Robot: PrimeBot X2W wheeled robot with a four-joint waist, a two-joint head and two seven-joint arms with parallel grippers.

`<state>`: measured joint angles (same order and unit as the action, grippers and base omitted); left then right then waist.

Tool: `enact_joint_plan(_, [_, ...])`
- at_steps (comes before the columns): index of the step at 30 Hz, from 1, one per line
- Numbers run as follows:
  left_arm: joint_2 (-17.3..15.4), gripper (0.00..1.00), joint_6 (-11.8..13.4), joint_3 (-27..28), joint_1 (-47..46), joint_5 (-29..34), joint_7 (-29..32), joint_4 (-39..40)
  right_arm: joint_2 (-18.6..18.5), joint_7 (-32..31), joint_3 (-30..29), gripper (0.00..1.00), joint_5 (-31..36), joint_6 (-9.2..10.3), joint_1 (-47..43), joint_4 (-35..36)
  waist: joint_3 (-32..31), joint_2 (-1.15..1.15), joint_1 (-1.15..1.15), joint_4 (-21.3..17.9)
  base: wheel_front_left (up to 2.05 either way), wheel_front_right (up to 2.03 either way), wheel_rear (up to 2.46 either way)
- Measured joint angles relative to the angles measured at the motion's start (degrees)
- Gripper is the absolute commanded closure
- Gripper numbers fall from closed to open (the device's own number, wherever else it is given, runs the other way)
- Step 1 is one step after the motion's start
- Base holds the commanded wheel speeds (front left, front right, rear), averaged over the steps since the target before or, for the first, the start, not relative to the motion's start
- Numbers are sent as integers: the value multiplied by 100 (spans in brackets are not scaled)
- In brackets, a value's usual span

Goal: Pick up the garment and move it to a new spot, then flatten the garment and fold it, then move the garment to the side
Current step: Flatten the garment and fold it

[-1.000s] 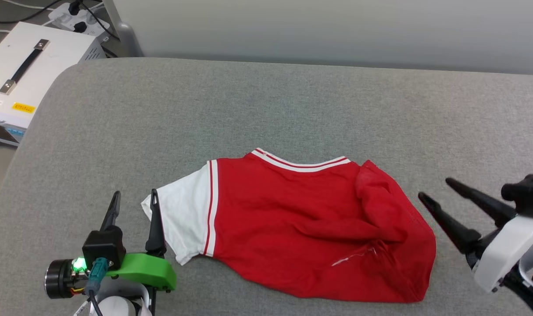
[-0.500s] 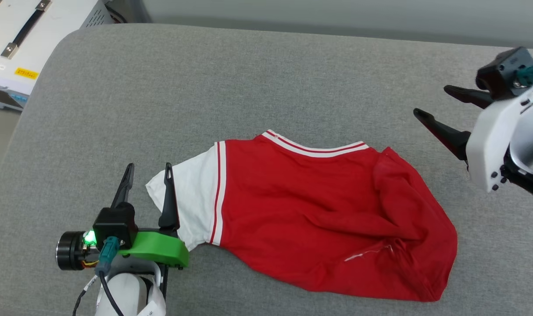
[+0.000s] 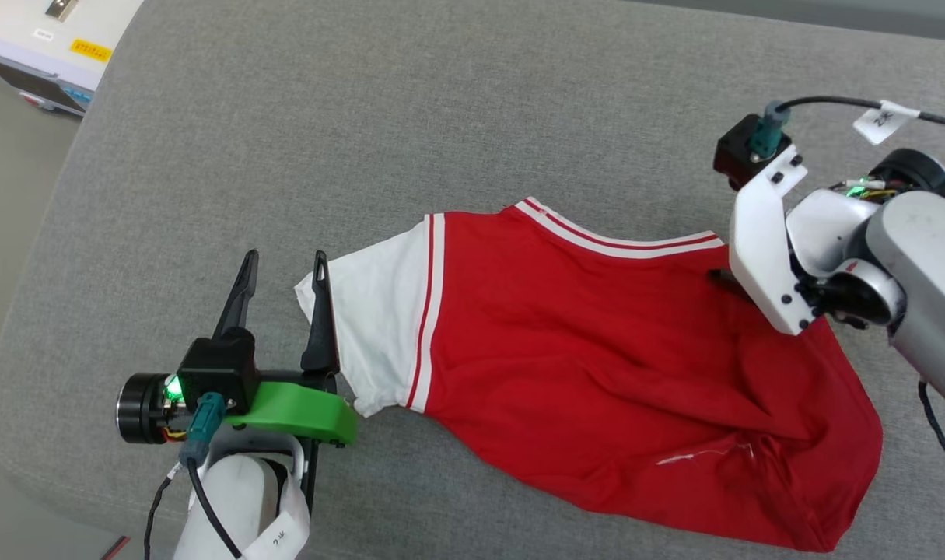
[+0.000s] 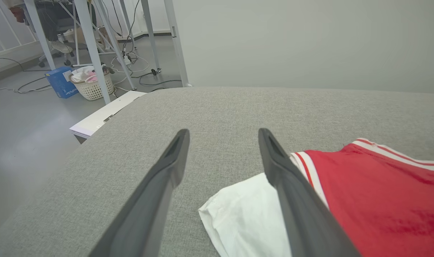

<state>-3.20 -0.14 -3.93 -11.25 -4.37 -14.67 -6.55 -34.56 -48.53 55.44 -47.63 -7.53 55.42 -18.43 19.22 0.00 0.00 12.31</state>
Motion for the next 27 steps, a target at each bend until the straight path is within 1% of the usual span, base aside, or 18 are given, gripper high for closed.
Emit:
enact_joint_plan(4, [1,0,45,-86,-15,-71,0,27,65,116,636,0,66,0,34,-470,121,0,0,127,0,0,0])
enact_joint_plan(10, [4,0,107,-126,-29,-118,0,21,-7,420,1149,0,-14,-2,209,-742,168,0,0,219,0,0,0])
enact_joint_plan(11, [4,0,121,-121,-29,-118,0,15,-8,546,1188,77,-34,-3,220,-756,157,0,0,212,0,0,0])
enact_joint_plan(12, [4,0,125,-113,-27,-116,0,7,-8,706,1225,100,-83,-3,231,-778,137,0,0,199,0,0,0])
enact_joint_plan(17, [5,0,135,-75,-10,-105,0,-48,104,1805,1374,100,-388,-1,236,-770,-44,0,0,95,0,0,0])
enact_joint_plan(20, [7,0,134,-13,42,-64,0,-65,52,2404,1447,100,-394,-1,270,-567,-196,0,0,33,0,0,0])
enact_joint_plan(23, [5,0,124,52,125,-37,0,-73,-175,2886,1497,100,-303,-2,367,-234,-364,0,0,-30,0,0,0])
enact_joint_plan(27, [5,0,105,140,307,-13,0,-66,-628,3384,1337,100,-296,-1,370,275,-581,0,0,-134,0,0,0])
